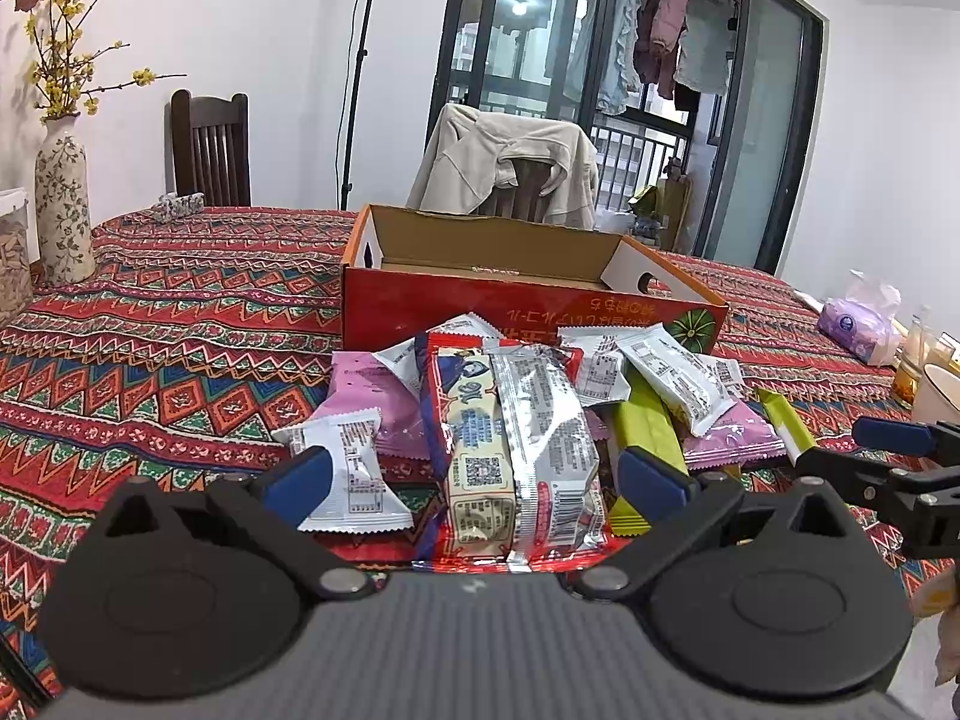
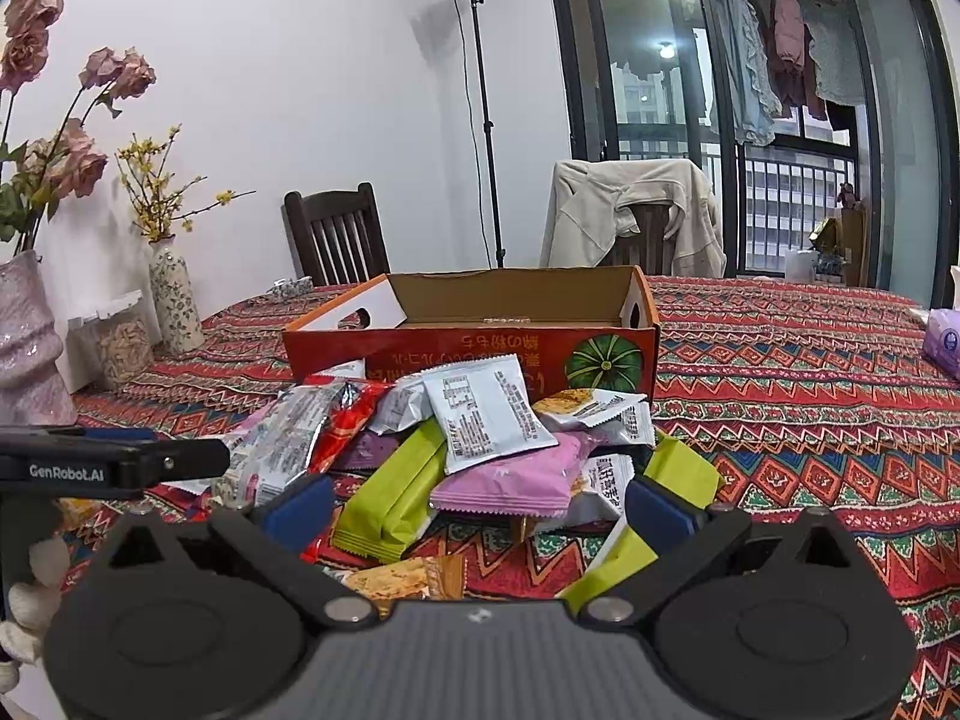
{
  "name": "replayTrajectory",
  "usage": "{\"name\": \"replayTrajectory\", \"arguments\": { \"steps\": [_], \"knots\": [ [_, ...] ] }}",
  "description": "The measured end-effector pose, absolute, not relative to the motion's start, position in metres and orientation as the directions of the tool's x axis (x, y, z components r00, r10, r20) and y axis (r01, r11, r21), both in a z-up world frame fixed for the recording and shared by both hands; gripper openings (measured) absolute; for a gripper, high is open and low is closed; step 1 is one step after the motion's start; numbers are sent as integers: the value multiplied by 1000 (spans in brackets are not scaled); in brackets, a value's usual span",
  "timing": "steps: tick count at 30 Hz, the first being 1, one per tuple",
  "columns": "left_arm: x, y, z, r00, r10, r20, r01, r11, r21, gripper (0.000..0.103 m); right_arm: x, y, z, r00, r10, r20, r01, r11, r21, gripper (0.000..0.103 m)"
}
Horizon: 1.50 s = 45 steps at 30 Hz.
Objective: Organize snacks
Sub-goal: 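Grasp the blue-white and silver snack bars with the left gripper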
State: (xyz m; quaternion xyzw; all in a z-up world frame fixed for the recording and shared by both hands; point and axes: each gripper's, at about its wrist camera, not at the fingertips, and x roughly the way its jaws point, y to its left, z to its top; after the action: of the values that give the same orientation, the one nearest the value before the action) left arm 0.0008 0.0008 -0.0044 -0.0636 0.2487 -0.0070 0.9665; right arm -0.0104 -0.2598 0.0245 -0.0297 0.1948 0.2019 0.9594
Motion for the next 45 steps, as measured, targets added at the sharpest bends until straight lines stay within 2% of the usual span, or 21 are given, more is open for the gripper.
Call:
{"name": "replayTrajectory", "arguments": {
  "steps": [12,19,24,26,28,33,45],
  "knots": [
    [33,-13,1,854,-45,-518,-5,995,-95,103,-4,-261,24,862,346,-369,-378,926,-16,103],
    [69,-20,-7,791,-22,-612,-27,997,-71,103,4,-268,20,869,320,-377,-346,938,0,103],
    [80,-22,-13,763,8,-647,-73,995,-74,103,6,-271,16,867,323,-380,-342,939,16,103],
    [83,-23,-17,751,21,-660,-89,994,-69,99,7,-272,15,864,326,-383,-345,939,21,103],
    [86,-23,-20,736,26,-676,-98,993,-69,86,7,-273,14,863,327,-385,-346,938,23,103],
    [86,-24,-24,729,16,-684,-102,991,-85,76,8,-274,14,861,333,-384,-349,937,29,103],
    [87,-25,-27,719,13,-695,-107,990,-92,75,7,-271,14,860,342,-380,-358,933,29,103]
  ]
}}
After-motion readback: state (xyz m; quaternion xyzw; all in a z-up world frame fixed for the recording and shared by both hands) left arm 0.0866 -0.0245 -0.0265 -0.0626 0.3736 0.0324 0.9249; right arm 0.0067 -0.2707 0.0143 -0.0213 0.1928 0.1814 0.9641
